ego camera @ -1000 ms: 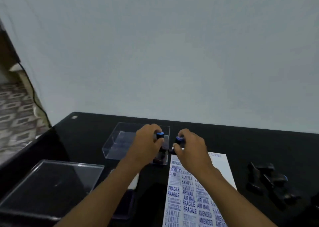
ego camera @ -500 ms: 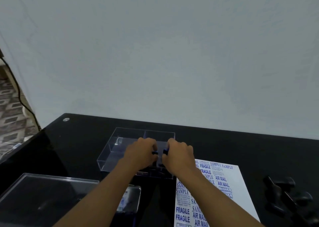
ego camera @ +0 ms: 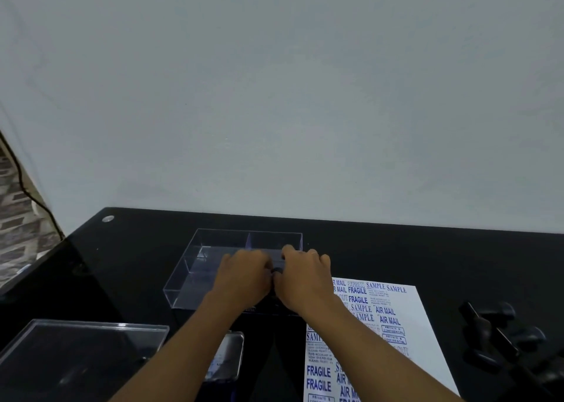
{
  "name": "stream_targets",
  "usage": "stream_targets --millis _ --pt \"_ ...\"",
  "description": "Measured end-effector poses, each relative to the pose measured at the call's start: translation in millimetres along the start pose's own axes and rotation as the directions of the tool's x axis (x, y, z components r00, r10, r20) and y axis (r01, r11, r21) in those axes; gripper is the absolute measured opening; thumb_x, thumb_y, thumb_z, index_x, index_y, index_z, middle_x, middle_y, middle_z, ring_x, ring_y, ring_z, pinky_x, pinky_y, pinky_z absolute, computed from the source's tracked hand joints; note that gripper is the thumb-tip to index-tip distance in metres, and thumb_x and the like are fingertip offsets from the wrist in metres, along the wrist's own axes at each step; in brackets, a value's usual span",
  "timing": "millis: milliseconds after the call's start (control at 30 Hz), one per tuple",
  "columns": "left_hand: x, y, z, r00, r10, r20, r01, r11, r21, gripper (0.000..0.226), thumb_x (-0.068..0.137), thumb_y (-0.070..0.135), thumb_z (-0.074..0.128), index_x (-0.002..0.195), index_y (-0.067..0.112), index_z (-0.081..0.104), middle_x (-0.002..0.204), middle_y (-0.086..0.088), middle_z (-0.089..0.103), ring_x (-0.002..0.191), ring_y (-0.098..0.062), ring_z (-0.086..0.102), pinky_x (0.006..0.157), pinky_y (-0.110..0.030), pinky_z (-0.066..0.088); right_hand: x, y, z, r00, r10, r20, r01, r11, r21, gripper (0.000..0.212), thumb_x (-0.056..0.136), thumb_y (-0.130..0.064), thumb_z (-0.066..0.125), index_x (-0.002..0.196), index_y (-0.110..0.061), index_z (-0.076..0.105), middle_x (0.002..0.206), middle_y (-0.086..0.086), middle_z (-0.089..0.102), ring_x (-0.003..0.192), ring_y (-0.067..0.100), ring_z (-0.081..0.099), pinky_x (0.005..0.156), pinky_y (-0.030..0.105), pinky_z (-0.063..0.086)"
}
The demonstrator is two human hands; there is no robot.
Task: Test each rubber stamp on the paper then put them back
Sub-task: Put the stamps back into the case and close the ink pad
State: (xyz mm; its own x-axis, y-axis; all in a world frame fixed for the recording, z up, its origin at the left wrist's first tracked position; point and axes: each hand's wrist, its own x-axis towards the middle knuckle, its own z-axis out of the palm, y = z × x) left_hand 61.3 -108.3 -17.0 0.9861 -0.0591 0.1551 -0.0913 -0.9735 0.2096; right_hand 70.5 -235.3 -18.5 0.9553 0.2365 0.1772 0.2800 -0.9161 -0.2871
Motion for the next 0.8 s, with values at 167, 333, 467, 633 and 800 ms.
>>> stream_targets --millis 167,333,467,633,800 --pt "-17 30 -9 0.989 0.068 -0.134 -0.074 0.996 -0.039 0.014 0.087 0.029 0.054 0.091 0.022 0.066 0.094 0.004 0.067 0.09 -0.019 0.061 0.081 -0.034 0.043 -27 17 -28 0.997 0.03 -0.072 -0.024 0.996 0.084 0.027 0.091 -0.036 0.052 0.114 -0.022 0.054 0.113 0.002 0.064 0.107 0.023 0.05 0.093 0.037 0.036" --pt "-38 112 0 0.978 0.183 -0.104 -0.204 0.946 -0.254 0.019 0.089 0.022 0.059 0.105 0.017 0.068 0.104 -0.001 0.067 0.098 -0.022 0.061 0.085 -0.039 0.049 -88 75 -72 0.983 0.132 -0.129 -0.122 0.989 0.082 0.028 0.09 -0.038 0.056 0.113 -0.022 0.057 0.112 0.002 0.065 0.108 0.024 0.051 0.093 0.039 0.039" --pt "-53 188 12 0.968 0.245 -0.056 -0.249 0.905 -0.344 0.028 0.092 0.023 0.061 0.118 0.014 0.065 0.117 -0.005 0.065 0.105 -0.022 0.062 0.09 -0.034 0.051 -133 123 -108 0.97 0.201 -0.138 -0.197 0.979 0.043 0.026 0.09 -0.032 0.055 0.113 -0.018 0.057 0.113 0.004 0.064 0.109 0.027 0.05 0.089 0.038 0.038" --pt "-67 279 21 0.931 0.365 -0.016 -0.342 0.857 -0.386 0.016 0.091 0.019 0.062 0.105 0.017 0.068 0.104 -0.004 0.068 0.086 -0.016 0.063 0.079 -0.031 0.055 -195 193 -145 0.918 0.366 -0.152 -0.359 0.931 0.073 0.021 0.09 -0.026 0.053 0.107 -0.016 0.057 0.105 0.005 0.064 0.105 0.027 0.051 0.08 0.035 0.039" --pt "-75 351 40 0.867 0.498 0.013 -0.458 0.807 -0.372 0.012 0.088 0.02 0.061 0.097 0.017 0.069 0.096 -0.001 0.064 0.086 -0.021 0.061 0.077 -0.038 0.054 -246 261 -170 0.822 0.545 -0.162 -0.533 0.838 0.117 0.025 0.091 -0.028 0.055 0.113 -0.017 0.058 0.105 0.004 0.064 0.102 0.026 0.056 0.08 0.039 0.051"
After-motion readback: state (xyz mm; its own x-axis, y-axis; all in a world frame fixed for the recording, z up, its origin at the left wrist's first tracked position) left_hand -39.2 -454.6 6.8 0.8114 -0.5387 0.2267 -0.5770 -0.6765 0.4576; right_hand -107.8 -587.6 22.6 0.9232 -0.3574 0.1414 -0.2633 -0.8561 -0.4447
